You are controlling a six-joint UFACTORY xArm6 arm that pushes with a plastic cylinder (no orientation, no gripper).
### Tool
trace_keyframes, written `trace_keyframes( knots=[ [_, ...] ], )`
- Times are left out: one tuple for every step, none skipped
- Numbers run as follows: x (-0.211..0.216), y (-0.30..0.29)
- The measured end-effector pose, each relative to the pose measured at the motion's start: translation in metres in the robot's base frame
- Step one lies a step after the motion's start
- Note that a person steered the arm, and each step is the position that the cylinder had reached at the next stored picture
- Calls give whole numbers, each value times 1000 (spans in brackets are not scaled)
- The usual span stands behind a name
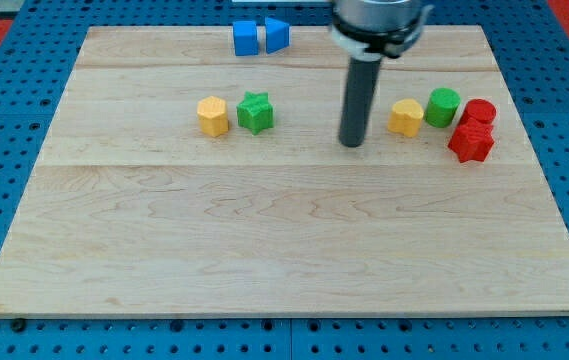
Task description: Move the yellow hexagon along with green star towards center
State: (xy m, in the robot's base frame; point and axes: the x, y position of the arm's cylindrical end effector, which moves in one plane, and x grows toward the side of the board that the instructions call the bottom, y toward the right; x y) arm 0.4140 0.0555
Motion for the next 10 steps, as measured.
trace_keyframes(
  knots=[
    [9, -70],
    [9, -142],
    [3, -158],
    [-24, -158],
    [-33, -158],
    [-33, -174],
    [-42, -198],
    [-68, -204],
    [-70, -190],
    [-70, -148]
  ],
)
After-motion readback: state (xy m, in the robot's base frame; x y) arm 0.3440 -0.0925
